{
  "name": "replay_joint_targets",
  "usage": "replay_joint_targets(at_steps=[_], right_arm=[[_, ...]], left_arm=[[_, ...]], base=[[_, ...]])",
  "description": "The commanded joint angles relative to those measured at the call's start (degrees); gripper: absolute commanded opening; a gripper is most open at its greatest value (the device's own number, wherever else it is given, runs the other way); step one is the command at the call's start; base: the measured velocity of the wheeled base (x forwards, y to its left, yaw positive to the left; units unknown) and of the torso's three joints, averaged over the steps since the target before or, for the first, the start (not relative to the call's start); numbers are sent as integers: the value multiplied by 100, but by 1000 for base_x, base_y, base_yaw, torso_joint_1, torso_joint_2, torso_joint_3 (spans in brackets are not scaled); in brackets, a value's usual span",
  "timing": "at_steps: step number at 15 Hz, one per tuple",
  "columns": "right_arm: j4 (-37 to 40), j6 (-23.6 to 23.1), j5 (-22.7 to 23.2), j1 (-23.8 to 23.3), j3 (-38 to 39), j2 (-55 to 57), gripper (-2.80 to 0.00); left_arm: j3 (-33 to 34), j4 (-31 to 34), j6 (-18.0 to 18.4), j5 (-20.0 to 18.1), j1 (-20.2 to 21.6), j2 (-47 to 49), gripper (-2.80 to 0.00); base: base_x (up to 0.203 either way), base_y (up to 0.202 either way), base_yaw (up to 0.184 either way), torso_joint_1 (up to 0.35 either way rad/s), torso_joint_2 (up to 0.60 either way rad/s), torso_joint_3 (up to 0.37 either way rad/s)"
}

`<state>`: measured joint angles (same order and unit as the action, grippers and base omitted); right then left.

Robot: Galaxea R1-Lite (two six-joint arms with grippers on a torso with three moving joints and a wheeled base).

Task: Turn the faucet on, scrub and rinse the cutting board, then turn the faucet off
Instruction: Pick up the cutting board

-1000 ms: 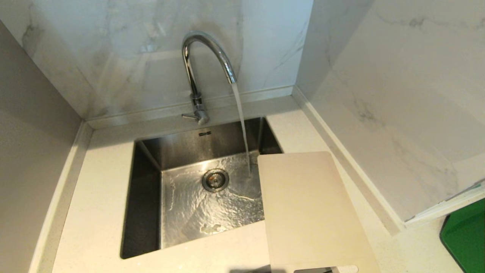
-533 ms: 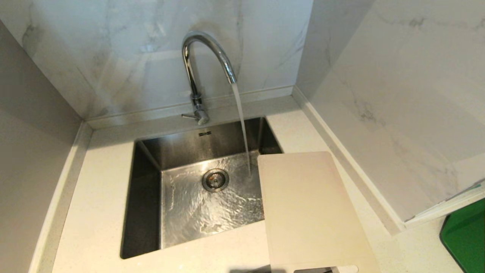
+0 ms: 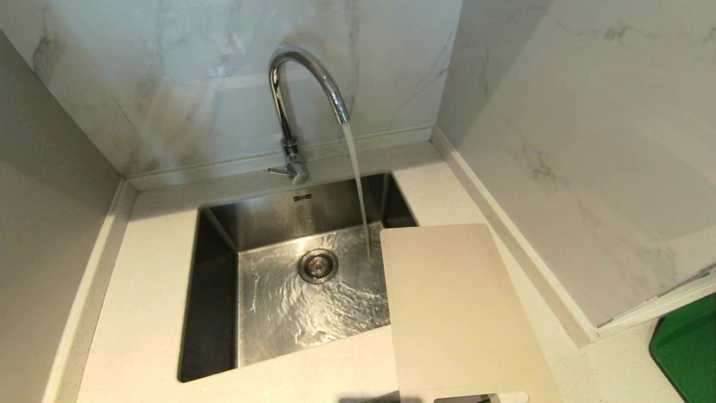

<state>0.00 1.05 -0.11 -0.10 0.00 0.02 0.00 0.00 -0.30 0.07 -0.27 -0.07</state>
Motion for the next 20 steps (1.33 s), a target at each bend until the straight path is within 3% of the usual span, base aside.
replay_joint_targets(at_steps=[1, 14, 20], right_arm=[[0, 1, 2, 1, 9, -2, -280], [11, -140, 13, 1, -15, -10, -280], [601, -342, 208, 10, -543, 71, -280]], left_arm=[[15, 0, -5, 1, 0, -1, -280], [9, 0, -5, 1, 0, -1, -280], [9, 0, -5, 1, 0, -1, -280]], base=[[0, 0, 0, 0, 0, 0], [0, 0, 0, 0, 0, 0], [0, 0, 0, 0, 0, 0]])
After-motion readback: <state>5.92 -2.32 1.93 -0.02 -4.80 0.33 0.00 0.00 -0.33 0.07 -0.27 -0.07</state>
